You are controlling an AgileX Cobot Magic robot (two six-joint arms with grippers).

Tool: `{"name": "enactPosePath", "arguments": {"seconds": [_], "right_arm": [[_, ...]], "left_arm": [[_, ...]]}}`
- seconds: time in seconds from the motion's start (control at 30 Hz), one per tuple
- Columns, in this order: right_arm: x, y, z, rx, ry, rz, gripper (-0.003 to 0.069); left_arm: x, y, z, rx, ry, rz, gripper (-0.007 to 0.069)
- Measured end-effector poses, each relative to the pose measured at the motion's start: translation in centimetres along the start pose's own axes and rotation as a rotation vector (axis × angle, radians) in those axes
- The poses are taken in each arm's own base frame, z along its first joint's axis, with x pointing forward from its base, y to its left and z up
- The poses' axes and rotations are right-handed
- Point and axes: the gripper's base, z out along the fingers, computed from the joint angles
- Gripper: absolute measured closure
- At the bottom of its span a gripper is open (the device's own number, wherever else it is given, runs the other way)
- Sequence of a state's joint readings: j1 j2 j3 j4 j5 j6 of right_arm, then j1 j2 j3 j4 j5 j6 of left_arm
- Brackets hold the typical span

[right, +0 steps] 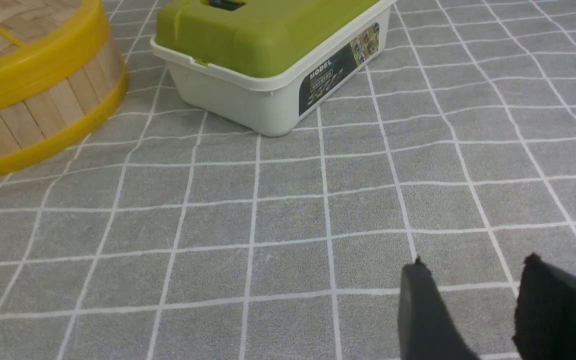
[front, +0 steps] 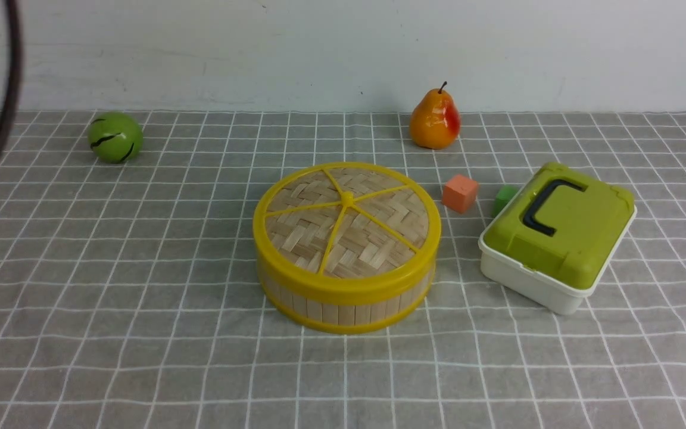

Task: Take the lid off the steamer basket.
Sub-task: Use the left arm to lift the lid of the steamer

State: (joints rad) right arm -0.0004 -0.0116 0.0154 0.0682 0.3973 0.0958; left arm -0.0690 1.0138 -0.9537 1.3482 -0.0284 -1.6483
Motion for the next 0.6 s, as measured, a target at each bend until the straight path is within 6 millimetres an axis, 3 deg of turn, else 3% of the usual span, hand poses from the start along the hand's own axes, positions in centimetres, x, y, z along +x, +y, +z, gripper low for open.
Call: {"name": "enactPosePath", "arguments": {"seconds": [0.17,0.27,0.43,0.6], "right_arm": [[0.0,0.0,0.0,0.000,0.000,0.000,0.0418],[0.0,0.0,0.0,0.000,0.000,0.000,0.0417],[0.0,0.0,0.0,0.000,0.000,0.000,0.0417],[0.0,0.0,0.0,0.000,0.000,0.000,0.0417]], "left_arm": [[1.8,1.7,4.1,-0.137,0.079,0.057,0.0637],[4.5,4.1,6.9,-0.324,0.163,0.108,0.0637],[8.5,7.0,8.4,-0.579,0.383,0.100,0.0637],[11.4,6.4,9.0,-0.543,0.692,-0.017,0.0637]]}}
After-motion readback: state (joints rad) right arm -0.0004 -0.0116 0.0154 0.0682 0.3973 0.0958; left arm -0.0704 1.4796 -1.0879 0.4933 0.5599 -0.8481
